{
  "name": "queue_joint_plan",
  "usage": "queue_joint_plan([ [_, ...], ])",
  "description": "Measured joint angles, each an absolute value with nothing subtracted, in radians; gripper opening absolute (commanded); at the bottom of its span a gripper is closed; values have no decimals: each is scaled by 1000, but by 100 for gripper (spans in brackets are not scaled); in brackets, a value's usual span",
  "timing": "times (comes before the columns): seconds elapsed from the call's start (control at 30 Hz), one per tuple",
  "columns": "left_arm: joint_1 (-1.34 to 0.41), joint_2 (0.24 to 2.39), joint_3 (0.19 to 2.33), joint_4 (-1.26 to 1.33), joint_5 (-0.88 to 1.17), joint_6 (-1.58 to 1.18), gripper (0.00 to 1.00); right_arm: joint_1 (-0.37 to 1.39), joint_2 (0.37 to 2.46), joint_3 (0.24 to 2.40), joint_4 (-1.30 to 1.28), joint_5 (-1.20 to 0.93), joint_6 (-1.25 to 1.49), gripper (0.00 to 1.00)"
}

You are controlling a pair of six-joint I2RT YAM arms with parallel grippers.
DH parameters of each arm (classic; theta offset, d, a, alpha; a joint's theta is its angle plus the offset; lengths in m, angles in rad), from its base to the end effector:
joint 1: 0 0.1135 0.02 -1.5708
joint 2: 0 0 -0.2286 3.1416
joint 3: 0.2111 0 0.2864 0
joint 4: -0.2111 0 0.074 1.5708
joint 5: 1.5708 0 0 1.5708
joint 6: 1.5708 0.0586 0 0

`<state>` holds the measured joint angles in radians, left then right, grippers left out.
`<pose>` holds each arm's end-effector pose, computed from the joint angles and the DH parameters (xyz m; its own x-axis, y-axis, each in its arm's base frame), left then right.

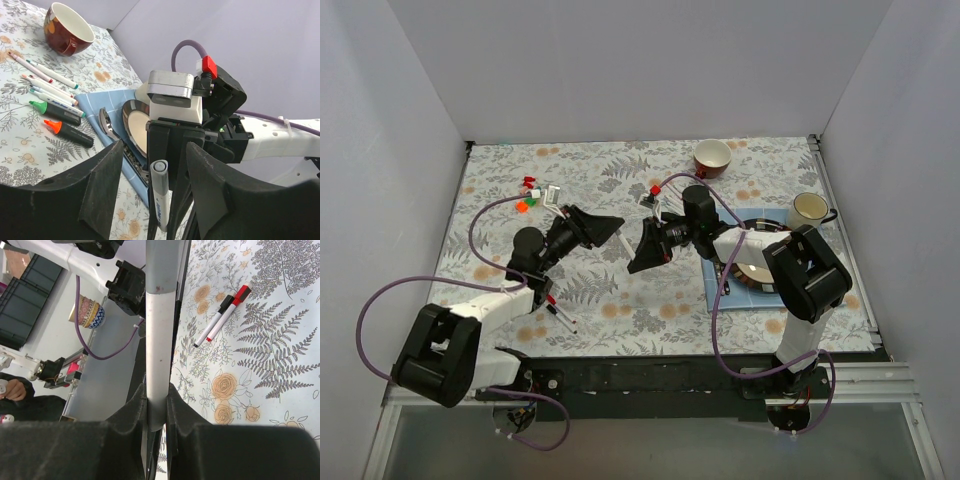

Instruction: Open the pen caps

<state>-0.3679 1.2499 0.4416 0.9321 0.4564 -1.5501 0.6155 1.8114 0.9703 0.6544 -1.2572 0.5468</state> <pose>0.2803 -0.1357 0.1850 -0.7284 -0.6811 -0.0750 0.1303 -0.0303 -0.9910 0.2914 0.2744 0.1497 -0.6189 -0.2412 -0.7475 -0.7252 -0.1901 0.6617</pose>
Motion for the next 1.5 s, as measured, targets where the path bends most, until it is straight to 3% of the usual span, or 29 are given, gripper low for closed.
queue_joint_plan([
  [0.23, -368, 1306, 439, 999, 506, -1593, 34, 616, 1819, 970, 654, -1257, 547, 1],
  [0.4, -368, 1334, 437, 1033, 526, -1613, 1, 616, 1823, 970, 652, -1256, 545, 1],
  [0.8, -273, 1286, 509, 847, 629, -1579, 0, 629, 1828, 990, 660, -1180, 527, 1],
  [1.0, -29, 1327, 855, 722, 607, -1540, 0, 635, 1840, 993, 629, -1204, 509, 1],
  [1.1, 10, 1342, 947, 730, 585, -1536, 0, 643, 1842, 989, 593, -1214, 490, 1],
  [1.27, 46, 1354, 937, 679, 573, -1532, 0, 644, 1842, 1011, 436, -1173, 359, 1],
  [1.5, 175, 1396, 830, 380, 400, -1557, 0, 567, 1847, 1143, 105, -891, 77, 1],
])
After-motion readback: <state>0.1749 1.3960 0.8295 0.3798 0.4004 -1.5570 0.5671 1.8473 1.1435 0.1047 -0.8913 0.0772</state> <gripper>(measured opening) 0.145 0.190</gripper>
